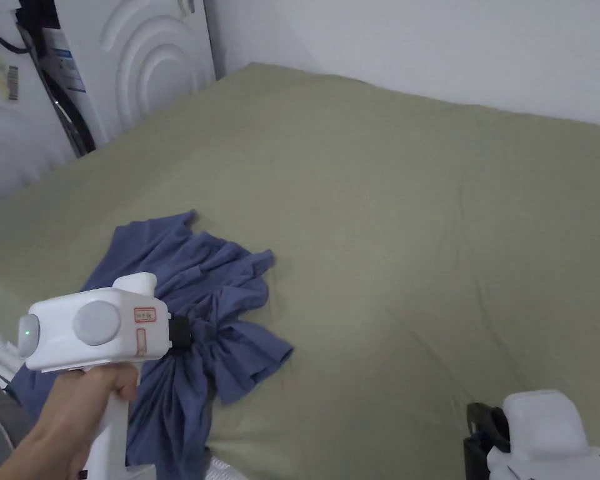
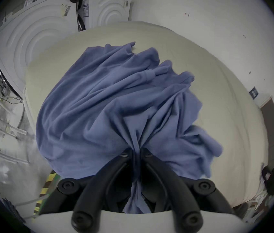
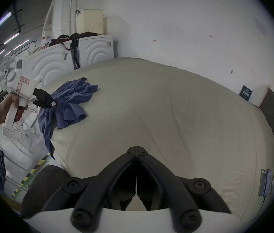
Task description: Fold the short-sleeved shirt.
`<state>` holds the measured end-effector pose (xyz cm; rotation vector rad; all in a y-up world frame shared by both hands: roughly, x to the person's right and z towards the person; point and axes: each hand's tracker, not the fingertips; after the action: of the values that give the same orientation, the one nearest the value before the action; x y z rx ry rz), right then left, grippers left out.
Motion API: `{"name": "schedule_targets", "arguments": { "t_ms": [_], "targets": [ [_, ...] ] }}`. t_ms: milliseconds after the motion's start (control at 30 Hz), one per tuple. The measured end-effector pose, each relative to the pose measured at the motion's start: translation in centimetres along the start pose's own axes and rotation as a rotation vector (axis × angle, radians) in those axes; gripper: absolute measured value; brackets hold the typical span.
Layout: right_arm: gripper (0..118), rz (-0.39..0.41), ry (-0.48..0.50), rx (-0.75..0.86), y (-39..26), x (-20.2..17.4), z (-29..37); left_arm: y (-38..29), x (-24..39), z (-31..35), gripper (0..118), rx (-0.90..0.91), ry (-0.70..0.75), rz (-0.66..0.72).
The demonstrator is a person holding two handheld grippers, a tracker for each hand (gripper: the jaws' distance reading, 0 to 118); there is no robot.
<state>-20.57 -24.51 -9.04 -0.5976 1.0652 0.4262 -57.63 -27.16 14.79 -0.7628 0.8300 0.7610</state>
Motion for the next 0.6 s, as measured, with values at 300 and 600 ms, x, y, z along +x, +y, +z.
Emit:
{"name": "schedule_targets", "arguments": {
  "t_ms": [300,600],
  "targets": [
    [0,-0.128,-0.138,0.067,-1.2,6.2,5.7,2.0,16.8,-2.6,7,-0.005,-0.108,-0.243],
    [0,-0.253,-0.316,0.045,-4.4,14.7,8.7,0.0,42.1,-7.8,7,-0.069,-0.371,-0.454]
  ]
}}
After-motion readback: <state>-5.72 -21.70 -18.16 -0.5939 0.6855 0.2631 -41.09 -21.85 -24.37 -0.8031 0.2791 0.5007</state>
